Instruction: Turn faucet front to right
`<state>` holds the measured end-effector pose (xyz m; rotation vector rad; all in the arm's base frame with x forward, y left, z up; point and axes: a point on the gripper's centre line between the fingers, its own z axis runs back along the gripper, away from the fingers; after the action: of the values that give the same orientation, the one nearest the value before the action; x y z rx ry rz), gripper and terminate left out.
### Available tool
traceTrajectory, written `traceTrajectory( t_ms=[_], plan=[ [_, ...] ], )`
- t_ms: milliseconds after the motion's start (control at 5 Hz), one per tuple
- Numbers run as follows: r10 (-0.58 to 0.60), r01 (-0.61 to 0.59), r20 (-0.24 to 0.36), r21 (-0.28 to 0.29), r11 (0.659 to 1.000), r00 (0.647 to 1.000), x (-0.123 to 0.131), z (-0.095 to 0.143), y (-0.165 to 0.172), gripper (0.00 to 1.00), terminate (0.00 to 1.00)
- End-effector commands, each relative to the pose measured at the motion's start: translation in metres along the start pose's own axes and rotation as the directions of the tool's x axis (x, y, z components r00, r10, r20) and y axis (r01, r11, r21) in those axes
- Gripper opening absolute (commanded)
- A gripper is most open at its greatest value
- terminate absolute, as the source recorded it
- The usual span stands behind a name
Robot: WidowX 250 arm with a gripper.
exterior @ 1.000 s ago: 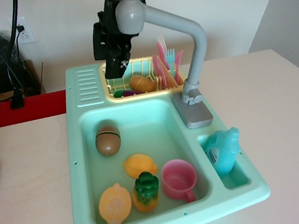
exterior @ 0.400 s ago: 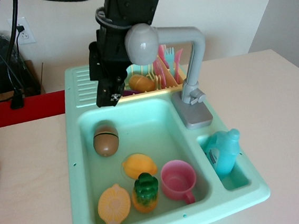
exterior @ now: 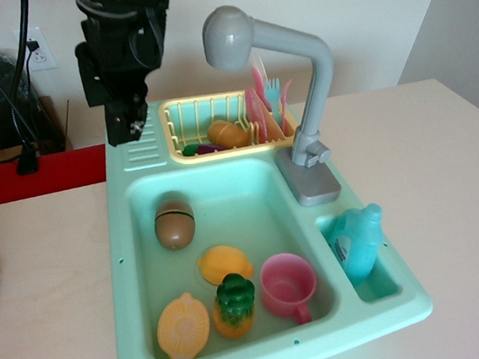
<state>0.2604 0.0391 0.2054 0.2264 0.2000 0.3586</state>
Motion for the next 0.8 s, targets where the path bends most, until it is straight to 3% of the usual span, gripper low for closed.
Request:
traceTrajectory(
  t_ms=[0, 400, 600],
  plan=[
    [0.07, -0.069, 0.038, -0.02, 0.997, 0.997, -0.018, 0.003, 0.021, 1.0, 0.0],
    [-0.128, 0.136, 0.081, -0.095, 0.986, 0.988, -0.06, 0.013, -0.018, 1.0, 0.0],
    [-0.164, 0.174, 0.1, -0.103, 0.979, 0.981, -0.077, 0.018, -0.022, 1.0, 0.0]
  ],
)
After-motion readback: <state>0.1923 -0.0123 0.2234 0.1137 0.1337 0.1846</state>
